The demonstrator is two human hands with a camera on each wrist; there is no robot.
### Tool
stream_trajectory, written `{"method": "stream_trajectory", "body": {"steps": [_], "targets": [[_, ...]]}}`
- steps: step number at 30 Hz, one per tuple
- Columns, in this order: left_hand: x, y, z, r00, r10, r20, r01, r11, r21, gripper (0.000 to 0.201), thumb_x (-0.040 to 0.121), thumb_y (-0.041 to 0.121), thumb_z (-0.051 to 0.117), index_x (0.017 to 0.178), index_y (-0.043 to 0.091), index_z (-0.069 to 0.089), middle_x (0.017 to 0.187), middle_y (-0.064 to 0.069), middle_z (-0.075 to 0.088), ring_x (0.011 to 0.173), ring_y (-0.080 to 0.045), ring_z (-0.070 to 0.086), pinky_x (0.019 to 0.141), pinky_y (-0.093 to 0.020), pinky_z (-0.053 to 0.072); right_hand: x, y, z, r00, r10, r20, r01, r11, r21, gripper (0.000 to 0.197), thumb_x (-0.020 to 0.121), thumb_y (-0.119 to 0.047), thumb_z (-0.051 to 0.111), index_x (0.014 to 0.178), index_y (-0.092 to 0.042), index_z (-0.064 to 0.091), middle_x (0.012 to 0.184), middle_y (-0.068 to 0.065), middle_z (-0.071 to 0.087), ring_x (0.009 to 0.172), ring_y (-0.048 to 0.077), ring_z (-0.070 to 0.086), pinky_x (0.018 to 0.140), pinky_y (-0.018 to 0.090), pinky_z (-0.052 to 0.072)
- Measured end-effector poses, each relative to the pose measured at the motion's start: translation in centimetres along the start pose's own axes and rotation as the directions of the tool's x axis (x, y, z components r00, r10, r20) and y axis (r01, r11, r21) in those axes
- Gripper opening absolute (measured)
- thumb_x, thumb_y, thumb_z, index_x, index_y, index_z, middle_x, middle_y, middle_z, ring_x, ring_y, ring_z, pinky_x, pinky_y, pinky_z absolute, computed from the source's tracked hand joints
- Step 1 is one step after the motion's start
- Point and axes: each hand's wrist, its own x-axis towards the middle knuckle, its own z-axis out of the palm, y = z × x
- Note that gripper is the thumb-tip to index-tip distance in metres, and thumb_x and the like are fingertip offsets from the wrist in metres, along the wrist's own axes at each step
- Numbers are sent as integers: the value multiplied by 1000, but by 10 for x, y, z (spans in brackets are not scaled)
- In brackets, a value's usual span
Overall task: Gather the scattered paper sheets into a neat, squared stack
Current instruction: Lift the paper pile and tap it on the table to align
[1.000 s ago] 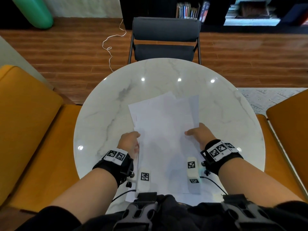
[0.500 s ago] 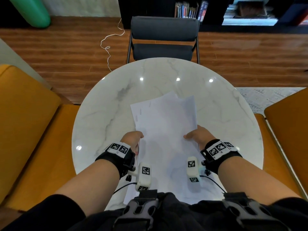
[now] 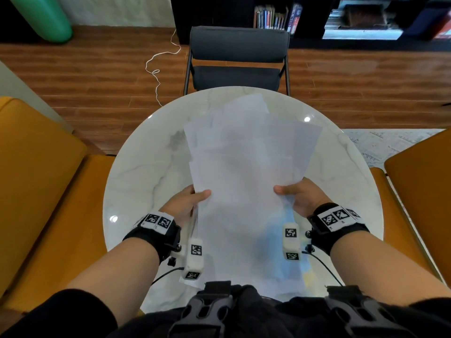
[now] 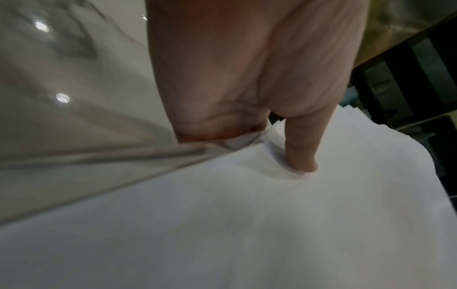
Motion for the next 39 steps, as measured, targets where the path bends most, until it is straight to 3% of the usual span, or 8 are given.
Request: {"method": "stream_trajectory", "body": {"steps": [5,10,14,20,25,31,36,39], "targets": [[-4,20,11,991,121,-57,-126,987,-103,43,88,8,62,129,4,49,124,-17,63,110,-34,62,89,-44,53,-2,-16,2,990,-83,-117,78,996,-45,41,72,3,73,112,-1,67,104,17,75,98,36,71,82,40,59],[15,18,3,960,274,-51,-256,939,230,51,65,44,68,113,26,65,116,0,72,109,-25,67,101,-52,47,-10,-27,6,965,-184,-185,152,973,-173,40,74,-2,76,113,-5,67,109,17,73,103,39,68,92,48,55],[-13,48,17,895,431,-117,-379,871,312,53,71,47,58,120,29,57,122,3,67,114,-22,62,104,-48,45,-24,-57,24,912,-338,-230,263,916,-303,35,79,-6,72,113,-10,64,112,13,71,100,32,67,91,46,54],[-80,101,50,712,664,-229,-603,745,287,34,92,16,52,126,16,49,126,-3,62,118,-20,57,106,-39,42,-61,-106,59,723,-612,-320,516,787,-339,30,85,-8,67,114,-14,59,104,7,66,99,25,64,89,34,52],[-103,109,54,547,794,-266,-753,606,258,27,93,10,50,119,19,48,100,19,57,85,25,53,80,4,37,-91,-119,73,570,-750,-336,687,659,-306,25,85,-5,67,103,-21,58,98,-3,66,86,3,64,77,12,47],[-88,81,41,654,715,-248,-660,699,276,35,91,5,54,117,14,34,116,-4,53,104,-15,54,95,-31,42,-88,-82,58,718,-644,-263,574,762,-299,39,76,2,75,113,-5,63,94,-5,69,73,-14,64,67,4,47],[-77,75,35,735,643,-212,-534,743,403,43,94,11,48,133,13,33,116,-2,52,105,-21,52,90,-28,38,-74,-64,50,836,-482,-262,379,853,-358,36,80,-2,71,116,-6,63,100,8,69,96,27,68,82,32,55],[-74,78,35,744,629,-226,-513,754,410,43,93,13,47,134,12,35,112,-2,53,101,-21,52,88,-29,38,-67,-65,52,847,-465,-259,355,856,-375,34,82,-3,67,116,-5,63,94,7,68,88,26,67,73,29,54]]}}
